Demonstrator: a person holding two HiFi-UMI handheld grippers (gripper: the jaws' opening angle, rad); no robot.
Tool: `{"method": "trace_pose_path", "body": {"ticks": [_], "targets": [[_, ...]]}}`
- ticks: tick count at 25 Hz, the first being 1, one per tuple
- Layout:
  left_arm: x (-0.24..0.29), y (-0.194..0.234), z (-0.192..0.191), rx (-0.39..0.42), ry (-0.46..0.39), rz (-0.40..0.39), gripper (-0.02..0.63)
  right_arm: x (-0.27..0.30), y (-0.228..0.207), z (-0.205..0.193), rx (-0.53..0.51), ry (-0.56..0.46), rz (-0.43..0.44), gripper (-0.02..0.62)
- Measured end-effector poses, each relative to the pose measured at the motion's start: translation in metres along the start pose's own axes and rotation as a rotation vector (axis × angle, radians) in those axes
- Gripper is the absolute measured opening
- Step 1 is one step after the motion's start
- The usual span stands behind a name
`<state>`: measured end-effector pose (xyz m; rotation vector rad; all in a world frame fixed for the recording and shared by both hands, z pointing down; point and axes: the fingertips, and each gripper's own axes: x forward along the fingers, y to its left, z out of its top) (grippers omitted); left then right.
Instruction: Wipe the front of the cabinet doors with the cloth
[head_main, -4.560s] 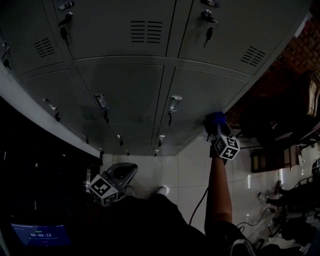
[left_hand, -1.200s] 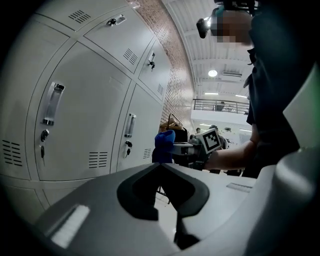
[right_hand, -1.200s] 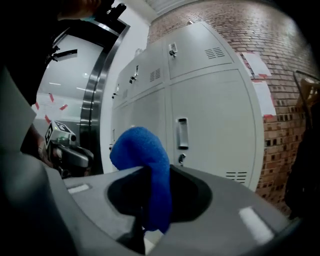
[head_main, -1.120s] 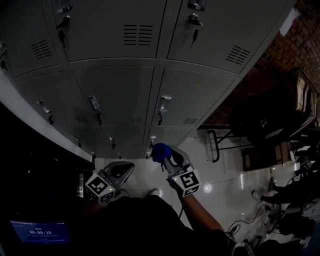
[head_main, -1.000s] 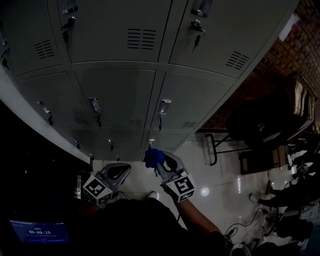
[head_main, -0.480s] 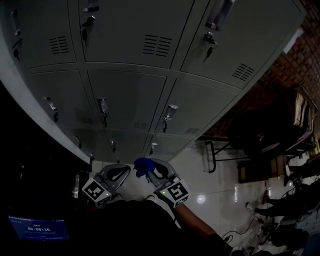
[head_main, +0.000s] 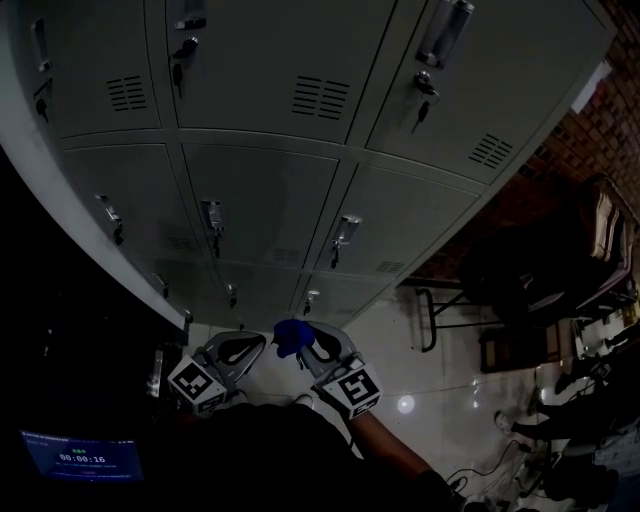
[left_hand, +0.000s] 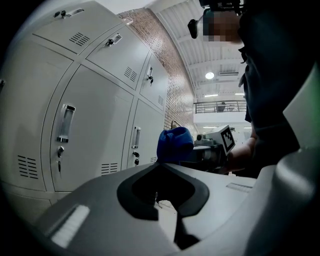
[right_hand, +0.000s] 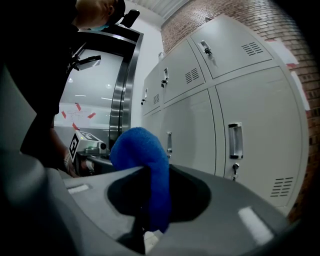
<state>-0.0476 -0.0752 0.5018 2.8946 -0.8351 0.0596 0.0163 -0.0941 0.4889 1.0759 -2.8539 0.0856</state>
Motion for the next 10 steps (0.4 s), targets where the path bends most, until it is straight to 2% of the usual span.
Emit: {"method": "trace_pose_path", "body": {"ticks": [10], "targets": [[0.0023, -0.0029, 0.0087, -0.003, 0.009, 0.005, 0.000, 0.0017, -0.0024, 0.0025, 0.019, -0.005, -0.008, 0.078]]}}
